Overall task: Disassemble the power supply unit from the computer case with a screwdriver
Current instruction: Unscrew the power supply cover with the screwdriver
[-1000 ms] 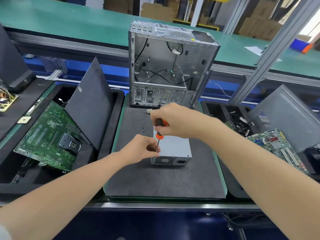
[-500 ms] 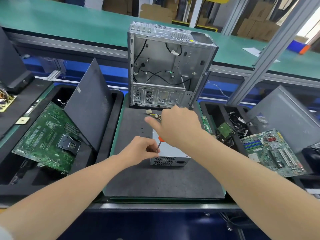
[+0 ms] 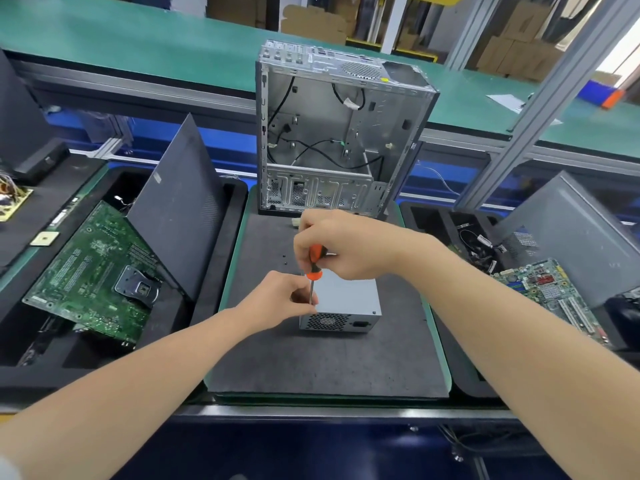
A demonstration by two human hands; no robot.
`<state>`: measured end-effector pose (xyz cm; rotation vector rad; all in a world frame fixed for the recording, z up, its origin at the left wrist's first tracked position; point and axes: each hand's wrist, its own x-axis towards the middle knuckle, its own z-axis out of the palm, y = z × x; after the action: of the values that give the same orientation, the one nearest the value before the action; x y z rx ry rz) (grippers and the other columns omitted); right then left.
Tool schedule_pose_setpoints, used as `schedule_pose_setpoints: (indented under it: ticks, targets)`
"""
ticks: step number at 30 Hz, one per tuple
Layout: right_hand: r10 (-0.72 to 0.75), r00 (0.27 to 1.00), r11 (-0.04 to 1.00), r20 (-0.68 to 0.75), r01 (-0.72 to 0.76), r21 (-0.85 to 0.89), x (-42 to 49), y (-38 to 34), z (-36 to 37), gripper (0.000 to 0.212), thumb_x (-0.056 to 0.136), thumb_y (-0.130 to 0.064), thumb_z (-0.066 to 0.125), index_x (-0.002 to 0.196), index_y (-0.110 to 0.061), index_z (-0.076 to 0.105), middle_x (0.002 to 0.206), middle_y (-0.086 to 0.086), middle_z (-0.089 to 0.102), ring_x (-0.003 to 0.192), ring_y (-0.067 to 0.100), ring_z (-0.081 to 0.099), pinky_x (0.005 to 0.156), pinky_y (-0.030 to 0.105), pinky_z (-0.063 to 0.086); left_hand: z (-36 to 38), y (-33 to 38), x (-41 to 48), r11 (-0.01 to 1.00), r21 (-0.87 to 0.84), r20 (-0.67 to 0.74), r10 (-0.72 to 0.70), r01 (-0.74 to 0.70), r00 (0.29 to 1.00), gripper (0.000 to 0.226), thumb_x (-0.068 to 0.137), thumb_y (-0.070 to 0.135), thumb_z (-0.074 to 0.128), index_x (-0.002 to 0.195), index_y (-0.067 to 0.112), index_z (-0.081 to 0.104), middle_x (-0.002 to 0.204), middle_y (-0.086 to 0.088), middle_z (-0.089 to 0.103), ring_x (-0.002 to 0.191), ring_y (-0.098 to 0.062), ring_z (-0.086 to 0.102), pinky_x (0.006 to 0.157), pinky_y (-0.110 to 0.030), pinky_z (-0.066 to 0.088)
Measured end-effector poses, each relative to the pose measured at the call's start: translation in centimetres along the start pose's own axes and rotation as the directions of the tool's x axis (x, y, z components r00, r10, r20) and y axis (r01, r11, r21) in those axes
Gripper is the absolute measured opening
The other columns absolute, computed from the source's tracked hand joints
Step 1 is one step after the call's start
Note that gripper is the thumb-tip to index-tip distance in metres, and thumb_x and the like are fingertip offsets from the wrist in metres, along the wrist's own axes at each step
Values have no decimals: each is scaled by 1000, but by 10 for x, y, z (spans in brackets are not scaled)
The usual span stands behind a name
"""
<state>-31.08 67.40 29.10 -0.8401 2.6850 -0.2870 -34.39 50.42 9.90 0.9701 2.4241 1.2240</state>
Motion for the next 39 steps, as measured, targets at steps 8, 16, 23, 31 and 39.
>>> schedule_pose_setpoints:
  ticks: [8, 16, 23, 31, 39]
  targets:
    - [428, 799, 766, -423, -569, -300, 8, -27, 27, 58, 102, -67, 37, 78, -14, 41, 65, -3, 33, 59, 25, 41, 50, 30, 24, 5, 1, -1, 1000, -17, -23, -18, 17, 1000, 17, 87, 16, 83, 80, 25, 71, 82, 23, 73, 79, -1, 69, 74, -9, 48]
    - [355, 888, 862, -292, -432, -266, 8, -10, 18, 33, 103, -40, 52, 84, -14, 45, 75, 4, 44, 75, 34, 51, 63, 36, 40, 1, 3, 0, 999, -11, -6, -31, 31, 999, 21, 87, 22, 84, 80, 34, 69, 80, 18, 73, 78, 0, 70, 72, -8, 47]
    - [60, 998, 989, 27, -56, -135, -3, 10, -4, 34, 87, 4, 62, 104, -25, 65, 110, -7, 47, 98, 13, 52, 81, 35, 51, 2, 4, -3, 1000, 8, -25, -15, 16, 1000, 14, 87, 23, 84, 86, 29, 71, 82, 15, 74, 82, -2, 69, 73, -8, 47]
    - [237, 924, 933, -301, -303, -195, 3, -11, 18, 30, 98, -46, 55, 98, -17, 51, 84, -1, 48, 78, 26, 53, 59, 34, 40, 7, 3, -3, 999, -6, -54, -33, 33, 998, 12, 86, 20, 85, 83, 22, 73, 81, 21, 73, 80, -3, 69, 71, -9, 46]
    - [430, 855, 870, -290, -478, -123, 9, -8, 18, 41, 99, -45, 60, 76, -17, 40, 71, 2, 44, 65, 29, 49, 52, 31, 36, 4, 2, -2, 999, -5, -29, -44, 44, 999, 12, 86, 26, 85, 87, 25, 73, 80, 14, 73, 79, -4, 69, 73, -11, 49]
